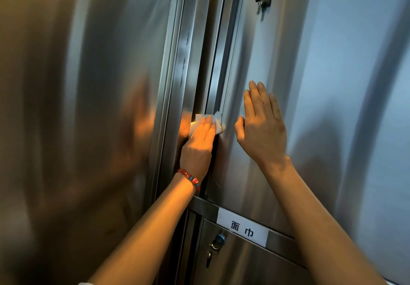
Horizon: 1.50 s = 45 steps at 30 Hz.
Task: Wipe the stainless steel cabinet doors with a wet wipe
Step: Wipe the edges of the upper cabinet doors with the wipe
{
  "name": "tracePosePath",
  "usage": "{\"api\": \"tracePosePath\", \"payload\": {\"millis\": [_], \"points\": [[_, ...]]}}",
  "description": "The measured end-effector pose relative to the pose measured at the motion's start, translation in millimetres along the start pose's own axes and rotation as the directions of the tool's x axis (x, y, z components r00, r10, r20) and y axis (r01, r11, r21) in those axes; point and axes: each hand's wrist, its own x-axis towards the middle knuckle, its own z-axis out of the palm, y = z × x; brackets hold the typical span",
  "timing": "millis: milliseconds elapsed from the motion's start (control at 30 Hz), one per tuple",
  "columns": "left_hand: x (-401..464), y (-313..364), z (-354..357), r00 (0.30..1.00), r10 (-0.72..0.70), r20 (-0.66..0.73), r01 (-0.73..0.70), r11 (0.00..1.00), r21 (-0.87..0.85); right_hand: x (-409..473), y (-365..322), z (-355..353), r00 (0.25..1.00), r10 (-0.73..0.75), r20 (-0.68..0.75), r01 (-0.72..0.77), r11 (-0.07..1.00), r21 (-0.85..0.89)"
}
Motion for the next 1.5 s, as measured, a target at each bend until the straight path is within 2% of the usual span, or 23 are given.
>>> {"api": "tracePosePath", "payload": {"millis": [767, 967, 1200, 1500], "points": [[-7, -8, -3, 0.985, 0.171, -0.034, -0.164, 0.975, 0.147, 0, -1, -2, 1.0, -0.007, 0.008, 0.007, 1.0, -0.026], [-4, -5, -3, 0.99, 0.143, -0.004, -0.141, 0.981, 0.136, 0, 0, -1, 1.0, 0.0, -0.004, 0.0, 1.0, -0.019], [-30, -5, -7, 0.984, 0.172, 0.042, -0.177, 0.969, 0.17, 0, 0, -1, 1.0, -0.001, 0.01, 0.001, 1.0, -0.016], [-32, -2, -2, 0.989, 0.145, 0.016, -0.146, 0.976, 0.164, 0, 0, 0, 1.0, -0.002, 0.006, 0.002, 1.0, -0.014]]}}
